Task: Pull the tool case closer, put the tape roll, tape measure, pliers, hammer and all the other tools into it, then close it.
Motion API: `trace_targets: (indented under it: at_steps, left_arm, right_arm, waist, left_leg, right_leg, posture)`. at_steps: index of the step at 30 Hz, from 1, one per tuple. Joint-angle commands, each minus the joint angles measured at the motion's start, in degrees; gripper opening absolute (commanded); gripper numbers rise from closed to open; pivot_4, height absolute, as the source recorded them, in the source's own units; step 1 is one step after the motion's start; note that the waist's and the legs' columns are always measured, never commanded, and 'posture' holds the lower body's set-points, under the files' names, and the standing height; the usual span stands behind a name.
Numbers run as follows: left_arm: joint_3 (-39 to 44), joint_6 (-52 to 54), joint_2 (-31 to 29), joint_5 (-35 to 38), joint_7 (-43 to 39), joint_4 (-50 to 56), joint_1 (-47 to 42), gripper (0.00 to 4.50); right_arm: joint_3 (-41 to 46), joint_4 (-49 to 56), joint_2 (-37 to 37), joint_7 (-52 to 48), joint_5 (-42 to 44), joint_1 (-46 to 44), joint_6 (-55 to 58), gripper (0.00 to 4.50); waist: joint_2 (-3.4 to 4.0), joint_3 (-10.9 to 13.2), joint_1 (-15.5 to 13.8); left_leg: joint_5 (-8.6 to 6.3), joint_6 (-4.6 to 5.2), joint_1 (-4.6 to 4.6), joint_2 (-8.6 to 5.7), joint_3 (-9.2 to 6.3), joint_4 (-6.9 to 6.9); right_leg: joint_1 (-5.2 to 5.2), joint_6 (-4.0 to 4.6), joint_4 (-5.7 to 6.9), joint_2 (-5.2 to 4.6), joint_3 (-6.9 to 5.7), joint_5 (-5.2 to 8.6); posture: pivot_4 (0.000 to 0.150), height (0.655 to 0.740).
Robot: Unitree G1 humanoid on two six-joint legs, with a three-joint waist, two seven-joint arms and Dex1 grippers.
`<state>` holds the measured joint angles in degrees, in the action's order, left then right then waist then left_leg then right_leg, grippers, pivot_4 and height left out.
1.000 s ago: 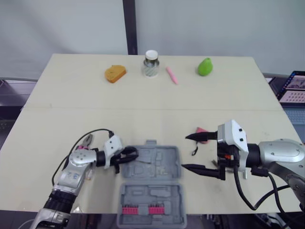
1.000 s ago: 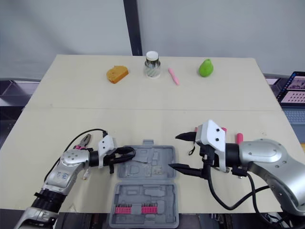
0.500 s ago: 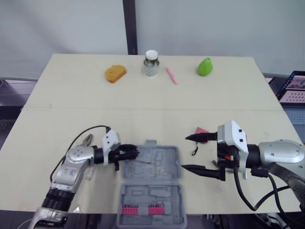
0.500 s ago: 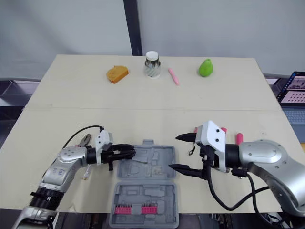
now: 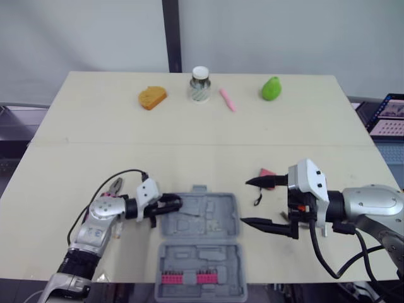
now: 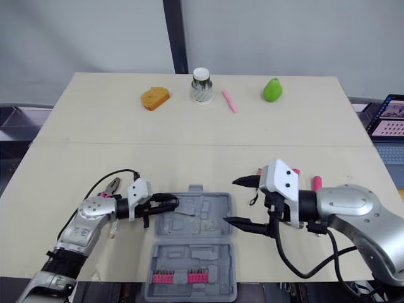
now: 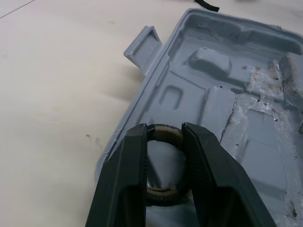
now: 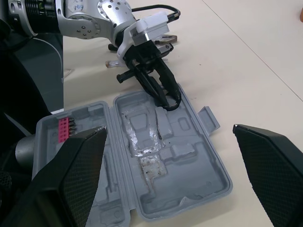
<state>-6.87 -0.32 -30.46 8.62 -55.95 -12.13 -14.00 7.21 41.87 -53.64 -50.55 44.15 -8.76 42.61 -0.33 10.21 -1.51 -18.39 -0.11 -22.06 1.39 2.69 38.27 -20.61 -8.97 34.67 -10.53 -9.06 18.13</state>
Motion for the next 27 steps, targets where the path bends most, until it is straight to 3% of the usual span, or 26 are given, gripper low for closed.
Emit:
trace_targets:
  at_steps: [1,8,12,16,20,24,27]
  left_arm:
    - [-0.66,-0.29,-0.86,-1.55,0.01,-1.68,1.21,1.26]
    - [1.0,1.83,-0.56,1.2,-0.44,-0.38,0.41,1.26]
    - [5.46,14.4,-1.33,10.64,-0.77,9.87,-0.97,1.26]
    - [10.8,27.26,-7.38,16.78,-0.03,20.19,-0.05,1.26]
    - [22.19,30.33,-16.18,16.69,1.85,20.17,5.99,1.26]
    - [28.96,24.38,-21.74,12.69,1.66,13.29,11.99,2.49]
    - [33.79,21.55,-23.98,12.13,1.6,7.12,14.57,3.97]
  right_arm:
    - [1.71,0.47,-0.33,0.4,0.9,-0.5,-0.19,4.5]
    - [2.08,0.07,-0.11,0.45,0.84,-0.48,-0.47,4.5]
    - [3.57,-0.33,0.53,0.91,1.38,0.73,-0.73,4.5]
    - [10.1,-1.9,1.92,1.96,4.4,4.13,0.11,4.5]
    - [23.4,-9.14,2.34,-1.97,2.32,18.82,-0.27,4.5]
    - [30.95,-20.68,3.17,-5.18,-1.39,26.22,-4.59,4.5]
    - [33.07,-30.18,2.79,-7.33,-4.76,27.63,-9.23,4.5]
  waist:
    - [0.0,0.0,0.0]
    - [-0.01,0.0,0.02]
    - [-0.02,0.01,-0.02]
    - [-0.07,0.04,0.02]
    - [-0.09,0.03,-0.04]
    - [-0.08,0.03,0.01]
    - [-0.08,0.03,0.01]
  left_leg:
    - [0.0,0.0,0.0,0.0,0.0,0.0]
    - [0.0,0.0,0.01,0.0,0.0,0.0]
    - [0.0,0.0,-0.03,0.01,-0.02,0.01]
    - [0.0,0.0,-0.03,0.02,-0.07,0.01]
    - [-0.01,0.0,0.0,0.01,-0.08,-0.13]
    - [-0.03,0.03,0.04,0.0,0.14,-0.11]
    - [-0.03,0.03,0.13,0.02,0.23,-0.14]
  right_leg:
    - [0.0,0.0,0.0,0.0,0.0,0.0]
    - [0.0,0.0,0.01,0.0,0.0,0.0]
    - [-0.01,0.0,0.01,0.0,-0.01,0.0]
    - [0.0,0.0,0.03,0.0,0.0,0.0]
    - [0.01,0.0,-0.02,0.01,-0.02,0.0]
    - [0.0,0.0,-0.12,0.0,0.06,0.0]
    - [0.03,0.02,-0.14,0.01,0.1,0.01]
  posture:
    - [0.15,0.74]
    - [0.15,0.74]
    - [0.15,0.74]
    - [0.15,0.74]
    - [0.15,0.74]
    - [0.15,0.74]
    - [0.15,0.74]
